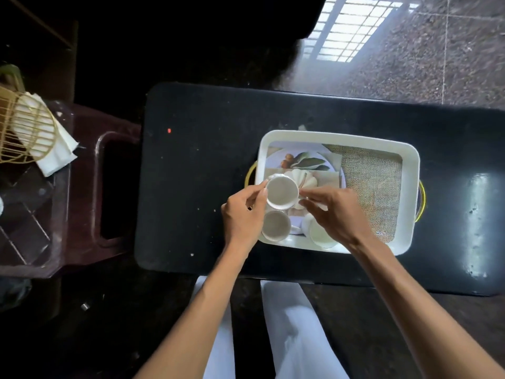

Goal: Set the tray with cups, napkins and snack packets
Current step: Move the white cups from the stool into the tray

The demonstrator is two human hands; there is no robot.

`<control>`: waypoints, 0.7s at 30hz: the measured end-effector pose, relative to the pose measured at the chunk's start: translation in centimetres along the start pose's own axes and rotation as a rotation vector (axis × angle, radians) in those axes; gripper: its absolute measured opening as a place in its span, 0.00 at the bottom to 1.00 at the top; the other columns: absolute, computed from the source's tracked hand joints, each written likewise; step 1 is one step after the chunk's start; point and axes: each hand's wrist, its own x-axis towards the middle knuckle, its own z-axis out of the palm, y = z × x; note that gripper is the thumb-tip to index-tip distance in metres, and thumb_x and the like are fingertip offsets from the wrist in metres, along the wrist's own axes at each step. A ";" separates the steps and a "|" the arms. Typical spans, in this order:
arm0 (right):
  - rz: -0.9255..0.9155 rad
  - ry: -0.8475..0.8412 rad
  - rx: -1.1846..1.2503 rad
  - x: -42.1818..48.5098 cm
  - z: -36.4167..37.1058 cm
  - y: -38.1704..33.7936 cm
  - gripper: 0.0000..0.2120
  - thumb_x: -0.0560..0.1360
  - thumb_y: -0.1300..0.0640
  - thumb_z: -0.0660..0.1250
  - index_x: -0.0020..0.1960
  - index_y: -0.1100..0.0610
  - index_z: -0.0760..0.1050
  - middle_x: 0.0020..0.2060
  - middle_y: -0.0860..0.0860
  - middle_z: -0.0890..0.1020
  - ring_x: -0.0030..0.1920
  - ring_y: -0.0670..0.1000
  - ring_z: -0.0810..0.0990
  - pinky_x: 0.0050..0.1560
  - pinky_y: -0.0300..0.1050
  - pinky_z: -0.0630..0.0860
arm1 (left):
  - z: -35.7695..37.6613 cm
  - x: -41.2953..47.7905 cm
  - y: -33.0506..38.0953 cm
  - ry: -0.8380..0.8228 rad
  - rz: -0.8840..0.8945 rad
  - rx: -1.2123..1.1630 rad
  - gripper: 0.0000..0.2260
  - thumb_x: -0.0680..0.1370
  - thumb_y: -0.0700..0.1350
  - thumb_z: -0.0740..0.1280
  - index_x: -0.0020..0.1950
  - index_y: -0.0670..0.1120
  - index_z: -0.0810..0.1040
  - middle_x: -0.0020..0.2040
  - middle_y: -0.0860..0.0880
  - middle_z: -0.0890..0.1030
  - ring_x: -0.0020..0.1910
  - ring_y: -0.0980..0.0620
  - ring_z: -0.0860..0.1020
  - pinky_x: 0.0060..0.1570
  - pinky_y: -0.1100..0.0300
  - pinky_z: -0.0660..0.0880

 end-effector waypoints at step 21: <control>-0.042 -0.011 0.042 1.2 1.8 2.2 0.12 0.75 0.68 0.73 0.57 0.61 0.84 0.51 0.56 0.87 0.46 0.54 0.88 0.49 0.38 0.78 | 0.9 1.3 -1.4 0.002 -0.071 0.102 0.09 0.81 0.46 0.70 0.60 0.48 0.86 0.52 0.52 0.88 0.52 0.57 0.85 0.53 0.62 0.81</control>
